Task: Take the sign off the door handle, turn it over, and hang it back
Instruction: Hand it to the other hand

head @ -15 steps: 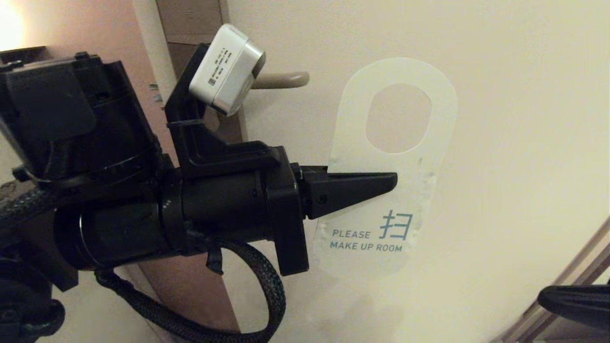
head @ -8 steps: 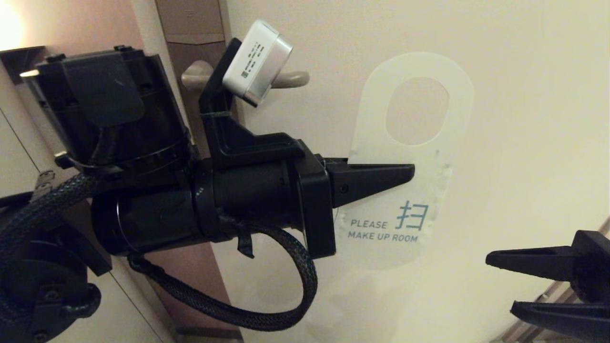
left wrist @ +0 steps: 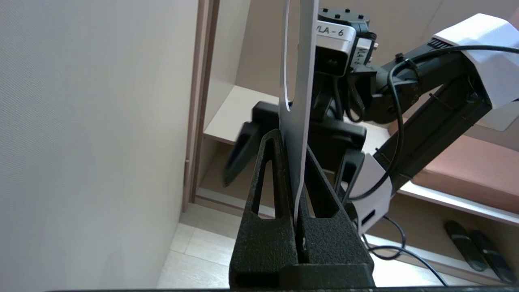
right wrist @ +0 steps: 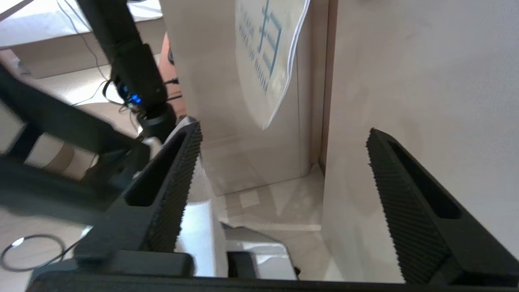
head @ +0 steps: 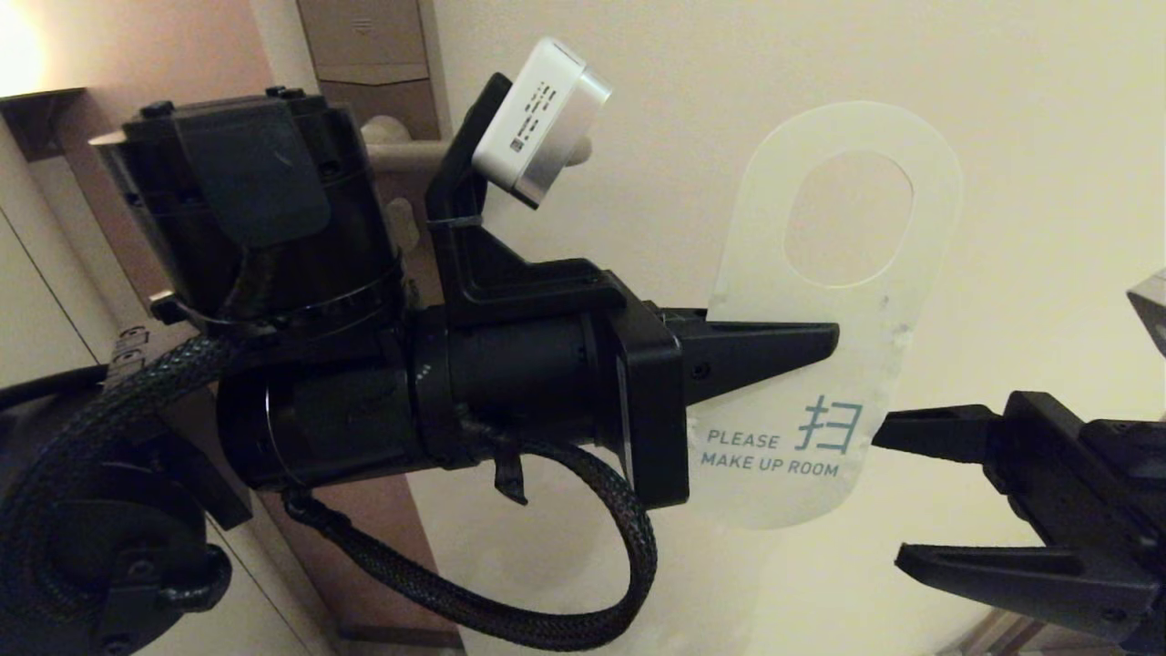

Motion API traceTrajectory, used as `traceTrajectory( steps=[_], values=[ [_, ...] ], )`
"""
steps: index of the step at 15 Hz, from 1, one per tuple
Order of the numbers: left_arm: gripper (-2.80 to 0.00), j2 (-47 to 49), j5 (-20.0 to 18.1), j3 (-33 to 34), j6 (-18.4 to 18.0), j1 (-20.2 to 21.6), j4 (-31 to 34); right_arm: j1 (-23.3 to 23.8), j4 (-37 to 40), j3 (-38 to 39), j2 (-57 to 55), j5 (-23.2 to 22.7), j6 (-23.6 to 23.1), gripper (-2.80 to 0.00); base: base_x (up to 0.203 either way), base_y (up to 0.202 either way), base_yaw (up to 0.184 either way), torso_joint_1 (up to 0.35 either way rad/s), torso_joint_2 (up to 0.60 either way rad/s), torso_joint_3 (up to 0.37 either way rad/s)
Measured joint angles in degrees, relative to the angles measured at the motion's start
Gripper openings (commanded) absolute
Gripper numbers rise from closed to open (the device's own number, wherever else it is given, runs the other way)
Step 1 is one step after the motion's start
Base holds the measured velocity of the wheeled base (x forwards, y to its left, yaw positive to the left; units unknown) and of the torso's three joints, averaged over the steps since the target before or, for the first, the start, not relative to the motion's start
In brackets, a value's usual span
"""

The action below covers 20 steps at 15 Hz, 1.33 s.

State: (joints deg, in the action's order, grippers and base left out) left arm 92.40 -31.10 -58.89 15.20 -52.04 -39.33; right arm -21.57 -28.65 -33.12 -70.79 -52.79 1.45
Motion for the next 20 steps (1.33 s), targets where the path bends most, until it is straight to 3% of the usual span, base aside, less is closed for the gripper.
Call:
traceTrajectory(
  steps=[4,8,20],
  values=[
    [-2.8,1.5,0.0,-1.6,0.0,-0.1,-0.1,-2.2,-1.9,-2.0,-3.7,2.2,0.2,0.0,0.0,0.0,0.0,0.0,0.0,0.0],
    [-2.8,3.4,0.0,-2.3,0.3,-0.1,-4.9,-3.2,-2.0,-4.3,-5.9,2.7,0.2,0.0,0.0,0.0,0.0,0.0,0.0,0.0],
    [-2.8,5.7,0.0,-2.8,0.3,-0.8,-5.3,-3.4,-2.1,-6.5,-7.5,2.7,0.2,0.0,0.0,0.0,0.0,0.0,0.0,0.0]
  ],
)
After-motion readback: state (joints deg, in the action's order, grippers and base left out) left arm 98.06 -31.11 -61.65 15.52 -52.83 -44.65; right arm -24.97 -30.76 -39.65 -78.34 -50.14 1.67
